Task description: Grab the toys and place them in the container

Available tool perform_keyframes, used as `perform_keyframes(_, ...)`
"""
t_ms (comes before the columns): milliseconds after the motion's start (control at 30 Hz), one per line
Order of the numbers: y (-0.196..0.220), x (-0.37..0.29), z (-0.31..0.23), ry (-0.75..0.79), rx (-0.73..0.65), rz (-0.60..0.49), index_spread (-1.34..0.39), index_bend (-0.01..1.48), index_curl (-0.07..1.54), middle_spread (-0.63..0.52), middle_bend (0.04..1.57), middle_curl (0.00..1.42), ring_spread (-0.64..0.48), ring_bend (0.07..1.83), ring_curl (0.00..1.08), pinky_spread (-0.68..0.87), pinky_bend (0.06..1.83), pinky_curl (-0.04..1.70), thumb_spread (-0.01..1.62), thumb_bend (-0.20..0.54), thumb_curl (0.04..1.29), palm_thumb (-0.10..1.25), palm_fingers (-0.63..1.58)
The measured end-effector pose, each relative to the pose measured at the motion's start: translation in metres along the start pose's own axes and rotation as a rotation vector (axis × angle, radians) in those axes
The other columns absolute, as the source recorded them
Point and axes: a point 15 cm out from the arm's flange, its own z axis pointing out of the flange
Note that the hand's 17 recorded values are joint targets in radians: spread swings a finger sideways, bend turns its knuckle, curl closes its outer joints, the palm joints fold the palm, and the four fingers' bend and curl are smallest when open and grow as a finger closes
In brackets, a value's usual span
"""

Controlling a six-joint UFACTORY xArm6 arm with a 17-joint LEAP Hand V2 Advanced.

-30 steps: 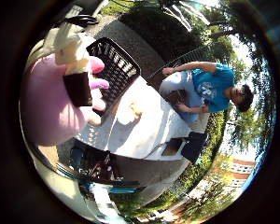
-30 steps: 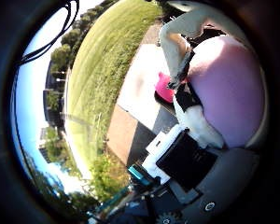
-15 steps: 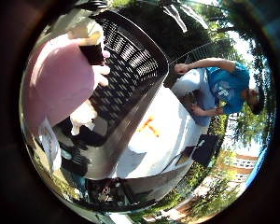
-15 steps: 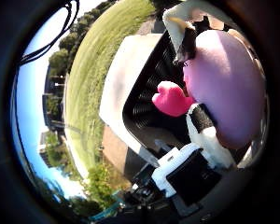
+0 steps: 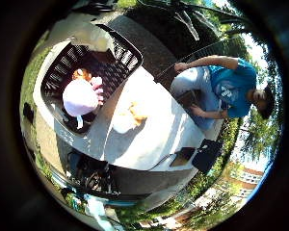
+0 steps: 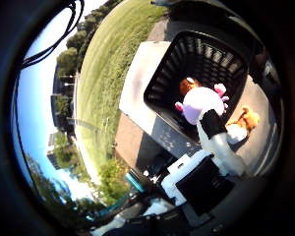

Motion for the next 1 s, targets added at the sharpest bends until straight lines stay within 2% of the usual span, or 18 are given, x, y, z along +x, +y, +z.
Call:
perform_keyframes(167,0.035,0.062,-0.028,0.087,-0.021,0.025,-0.47,0.17,0.38,0.06,0.17,0.33,0.3,0.54,0.31,0.51,0.95,0.43,1.06,-0.031,0.54,0.79,-0.01)
perform_keyframes(300,0.059,0.118,-0.013,0.153,-0.078,0.074,-0.45,0.17,0.35,0.05,0.18,0.33,0.29,0.53,0.31,0.5,0.88,0.39,1.07,-0.032,0.52,0.77,0.01)
perform_keyframes(600,0.08,0.185,0.104,0.135,-0.202,0.106,-0.39,0.17,0.32,0.04,0.18,0.33,0.27,0.49,0.3,0.49,0.76,0.32,1.11,-0.038,0.47,0.64,0.02)
perform_keyframes(1000,0.081,0.179,0.268,0.092,-0.297,0.024,-0.33,0.17,0.29,0.03,0.18,0.32,0.26,0.45,0.3,0.48,0.72,0.27,1.11,-0.027,0.43,0.65,0.06)
